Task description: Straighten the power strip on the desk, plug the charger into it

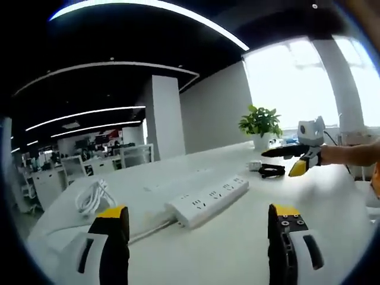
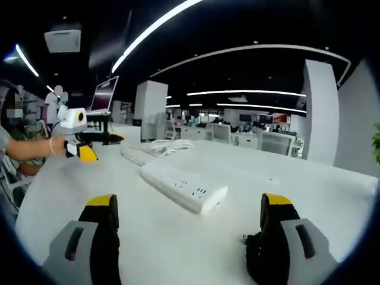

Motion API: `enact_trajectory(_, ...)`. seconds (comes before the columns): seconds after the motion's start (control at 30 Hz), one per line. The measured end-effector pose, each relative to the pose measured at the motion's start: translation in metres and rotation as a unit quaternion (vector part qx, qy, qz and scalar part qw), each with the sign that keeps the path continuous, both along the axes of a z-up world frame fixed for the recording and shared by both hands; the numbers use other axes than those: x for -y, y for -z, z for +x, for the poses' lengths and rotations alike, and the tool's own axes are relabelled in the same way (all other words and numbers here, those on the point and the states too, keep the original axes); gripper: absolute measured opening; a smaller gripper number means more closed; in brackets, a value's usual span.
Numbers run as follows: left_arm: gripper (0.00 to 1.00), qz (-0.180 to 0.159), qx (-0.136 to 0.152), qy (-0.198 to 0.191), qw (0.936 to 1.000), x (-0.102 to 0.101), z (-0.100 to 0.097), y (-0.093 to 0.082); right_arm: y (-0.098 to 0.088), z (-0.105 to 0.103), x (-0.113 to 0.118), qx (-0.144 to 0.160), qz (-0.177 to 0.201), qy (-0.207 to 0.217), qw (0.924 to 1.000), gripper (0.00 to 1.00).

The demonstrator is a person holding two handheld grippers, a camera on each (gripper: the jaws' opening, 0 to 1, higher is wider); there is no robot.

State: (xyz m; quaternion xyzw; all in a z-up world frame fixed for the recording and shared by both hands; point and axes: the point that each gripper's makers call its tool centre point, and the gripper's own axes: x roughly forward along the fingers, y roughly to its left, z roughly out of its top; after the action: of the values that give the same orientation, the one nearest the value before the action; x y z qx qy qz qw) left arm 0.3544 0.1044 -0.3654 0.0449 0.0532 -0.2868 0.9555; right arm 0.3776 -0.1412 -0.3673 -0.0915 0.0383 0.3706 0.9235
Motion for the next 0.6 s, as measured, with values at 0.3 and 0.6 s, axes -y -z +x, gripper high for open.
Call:
enact_trajectory(0.3,0.99,-0.014,0.004,0.011,0.9998,0.004,-0.02,0.001,-0.007,-0.015,0.016,0.012,-0.018,-0.01,0.9997,1.0)
enact_trajectory(0.6,0.98,-0.037,0.005,0.01,0.9993,0.0,-0.031,0.002,-0.006,-0.009,0.049,-0.002,-0.027,0.019,0.9995,0.9)
